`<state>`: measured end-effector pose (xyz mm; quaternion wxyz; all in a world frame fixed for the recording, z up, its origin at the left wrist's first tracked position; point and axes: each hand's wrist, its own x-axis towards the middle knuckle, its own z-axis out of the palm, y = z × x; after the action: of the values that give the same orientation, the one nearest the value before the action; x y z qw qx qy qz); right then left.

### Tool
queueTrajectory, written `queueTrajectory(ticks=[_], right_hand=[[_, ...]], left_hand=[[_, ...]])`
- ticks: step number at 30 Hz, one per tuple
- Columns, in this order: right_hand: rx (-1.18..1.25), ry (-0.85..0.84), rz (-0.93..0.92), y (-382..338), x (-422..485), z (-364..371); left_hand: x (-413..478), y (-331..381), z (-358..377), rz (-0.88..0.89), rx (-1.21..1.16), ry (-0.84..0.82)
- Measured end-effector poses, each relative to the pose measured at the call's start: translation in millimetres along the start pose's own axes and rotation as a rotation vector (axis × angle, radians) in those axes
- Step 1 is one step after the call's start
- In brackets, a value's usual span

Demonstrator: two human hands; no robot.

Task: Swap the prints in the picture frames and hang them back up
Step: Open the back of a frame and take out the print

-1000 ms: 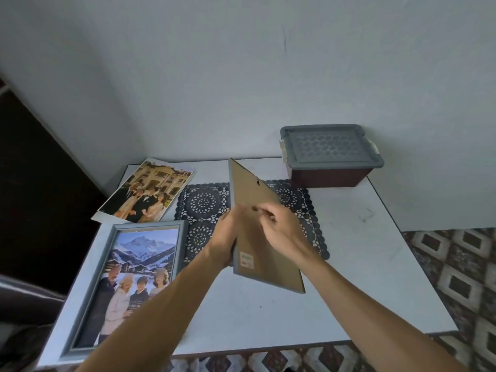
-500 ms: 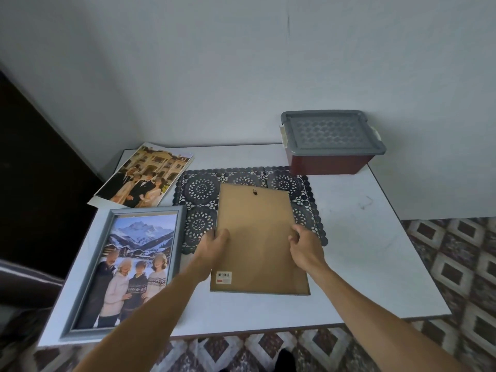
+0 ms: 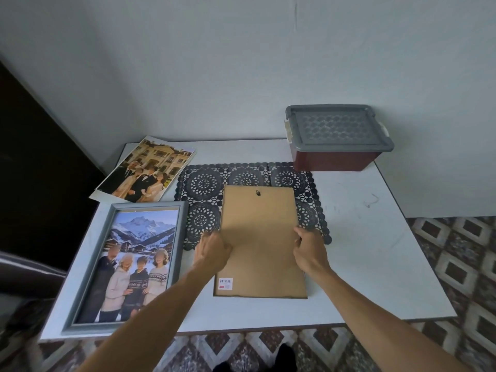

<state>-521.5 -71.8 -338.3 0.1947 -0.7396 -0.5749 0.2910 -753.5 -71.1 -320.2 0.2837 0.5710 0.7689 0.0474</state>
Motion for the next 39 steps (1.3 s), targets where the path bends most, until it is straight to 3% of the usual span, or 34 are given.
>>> queueTrajectory(ticks=[8,13,18,25,39], right_hand=[[-0.1,-0.015,-0.008,1,7,7],[-0.164,0.071,-0.179,-23,12,8],[-0.051,-0.042,-0.323,-62,23,16],[0.072,-0.187,-0.466,-140,40,54],[0.07,-0.239,-0.387,-280,85,164]], left_hand=[[7,2,-3,-0.02,0.041,-0.044],[15,3,-12,0.043,-0.006,0.05],[22,-13,-36,0.124,-0.102,0.189],[51,-63,-87,0.07,-0.154,0.304],[150,-192,-198,-0.008,-0.124,0.29]])
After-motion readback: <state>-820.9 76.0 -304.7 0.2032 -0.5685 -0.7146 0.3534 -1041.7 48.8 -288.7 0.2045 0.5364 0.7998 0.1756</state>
